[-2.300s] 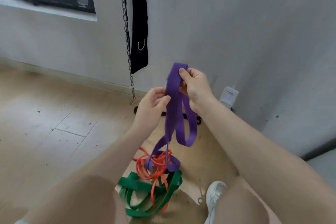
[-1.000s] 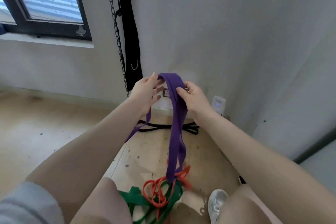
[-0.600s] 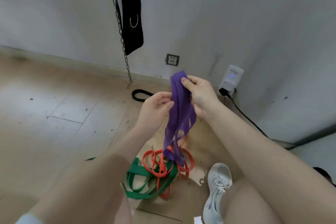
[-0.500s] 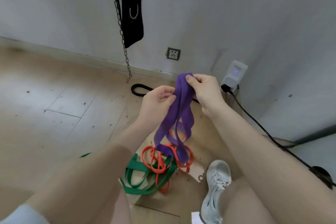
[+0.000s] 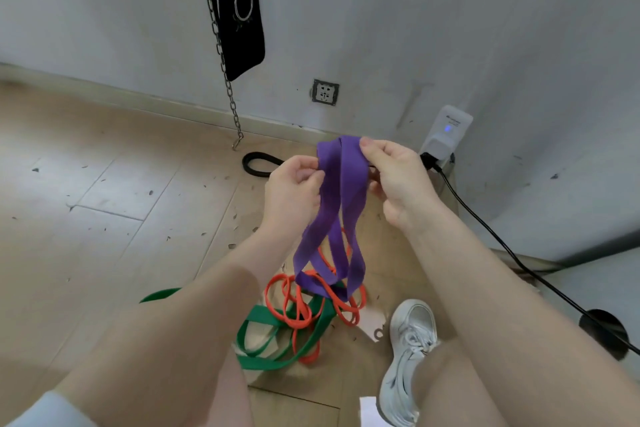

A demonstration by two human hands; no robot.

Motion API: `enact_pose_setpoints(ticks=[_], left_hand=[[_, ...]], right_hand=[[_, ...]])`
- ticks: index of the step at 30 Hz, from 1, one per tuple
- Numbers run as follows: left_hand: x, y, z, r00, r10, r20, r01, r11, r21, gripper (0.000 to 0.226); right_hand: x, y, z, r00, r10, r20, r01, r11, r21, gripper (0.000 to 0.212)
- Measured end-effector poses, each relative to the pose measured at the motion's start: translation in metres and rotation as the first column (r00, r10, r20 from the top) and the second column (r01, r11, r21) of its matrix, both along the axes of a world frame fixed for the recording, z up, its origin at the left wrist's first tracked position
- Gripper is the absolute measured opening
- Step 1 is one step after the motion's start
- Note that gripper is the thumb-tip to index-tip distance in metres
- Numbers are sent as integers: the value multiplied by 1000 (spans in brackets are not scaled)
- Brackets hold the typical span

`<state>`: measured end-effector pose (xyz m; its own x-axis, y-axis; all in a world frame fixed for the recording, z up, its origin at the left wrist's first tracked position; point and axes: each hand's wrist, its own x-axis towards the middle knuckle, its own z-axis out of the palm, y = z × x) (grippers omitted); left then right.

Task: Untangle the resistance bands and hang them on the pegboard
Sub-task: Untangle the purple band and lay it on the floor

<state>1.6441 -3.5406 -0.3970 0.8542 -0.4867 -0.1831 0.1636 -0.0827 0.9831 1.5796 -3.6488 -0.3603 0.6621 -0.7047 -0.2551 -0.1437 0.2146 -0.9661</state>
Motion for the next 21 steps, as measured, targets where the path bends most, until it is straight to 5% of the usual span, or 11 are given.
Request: enact_pose_setpoints(ticks=[5, 10, 15, 19, 21], left_hand=[[-11, 4, 4, 996, -68, -63, 58, 988, -145, 20], [-12, 6, 7, 983, -59, -175, 26, 983, -183, 16], [-6, 11, 13, 986, -132, -98, 121, 986, -115, 16], [-8, 12, 13, 983, -171, -65, 167, 984, -69, 21], [-11, 14, 11, 981, -189, -32, 187, 981, -54, 22]], right_hand=[[7, 16, -4, 999, -17, 32, 14, 997, 71, 10], [2, 12, -6, 998, -41, -37, 35, 989, -144, 9], [-1, 8, -6, 996, 9, -91, -37, 951, -306, 18], [-3, 7, -9, 997, -43, -66, 22, 955, -296, 3], [-4, 10, -11, 997, -55, -59, 40, 974, -224, 12]])
